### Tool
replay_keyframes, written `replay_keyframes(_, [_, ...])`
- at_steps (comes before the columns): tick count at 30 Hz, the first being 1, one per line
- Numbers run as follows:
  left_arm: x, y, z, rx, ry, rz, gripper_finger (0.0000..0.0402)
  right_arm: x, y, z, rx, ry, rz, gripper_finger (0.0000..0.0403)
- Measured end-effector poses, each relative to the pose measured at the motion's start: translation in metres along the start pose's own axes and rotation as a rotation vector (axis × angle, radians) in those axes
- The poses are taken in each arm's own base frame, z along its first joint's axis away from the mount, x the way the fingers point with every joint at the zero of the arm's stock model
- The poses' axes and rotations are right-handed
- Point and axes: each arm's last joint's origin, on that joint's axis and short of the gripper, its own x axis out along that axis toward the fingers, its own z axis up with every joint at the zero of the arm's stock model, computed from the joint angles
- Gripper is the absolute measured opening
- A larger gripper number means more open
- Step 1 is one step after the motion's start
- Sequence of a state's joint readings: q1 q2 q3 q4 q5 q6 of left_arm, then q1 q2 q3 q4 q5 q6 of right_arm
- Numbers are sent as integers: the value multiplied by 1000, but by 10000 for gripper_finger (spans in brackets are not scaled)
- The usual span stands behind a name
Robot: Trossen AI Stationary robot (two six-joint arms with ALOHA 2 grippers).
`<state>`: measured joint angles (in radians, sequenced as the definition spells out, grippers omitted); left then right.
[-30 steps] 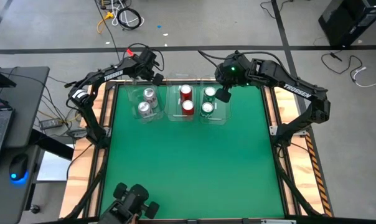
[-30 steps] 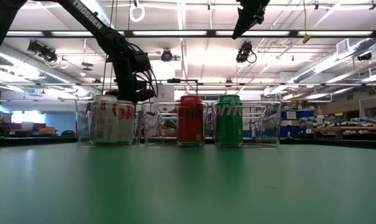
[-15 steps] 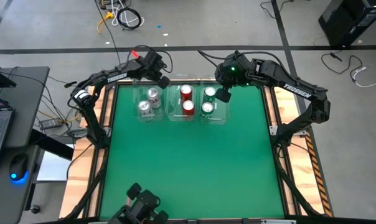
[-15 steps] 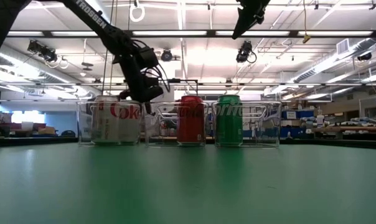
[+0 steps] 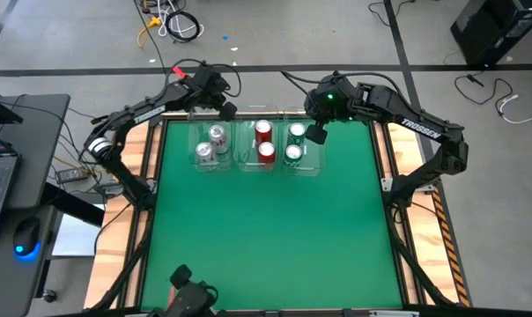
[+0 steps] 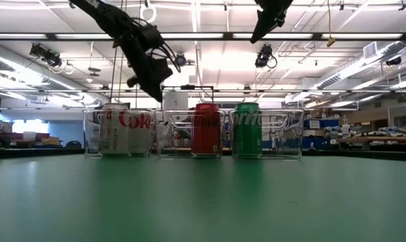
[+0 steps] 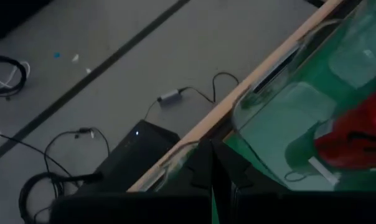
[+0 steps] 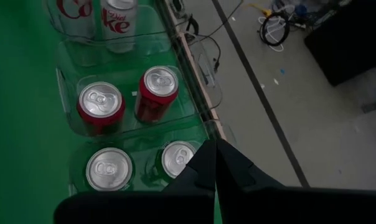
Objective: Sort soda cans
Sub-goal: Return to Home Position
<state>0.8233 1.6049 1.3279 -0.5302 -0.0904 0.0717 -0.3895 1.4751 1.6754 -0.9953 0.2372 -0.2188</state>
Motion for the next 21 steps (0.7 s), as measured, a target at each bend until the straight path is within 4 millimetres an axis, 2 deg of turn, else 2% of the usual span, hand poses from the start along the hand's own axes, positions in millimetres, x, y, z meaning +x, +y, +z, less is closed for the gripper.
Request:
replay_keyframes(4, [-20,1,-8,2,-35,-1,0,1,2,-20,13,-58,31,0])
replay_keyframes(10, [-38,12,-41,-58,-124,-18,0,8,2,-77,74,-128,38,0])
replay_keyframes(15, [-53,9,-64,-56,-341,-167,0,17,12,-119,25,-275,126,0])
replay_keyframes(21, [-78,-4,-86,10,-597,-309,0,21,26,-153,65,-458,172,0])
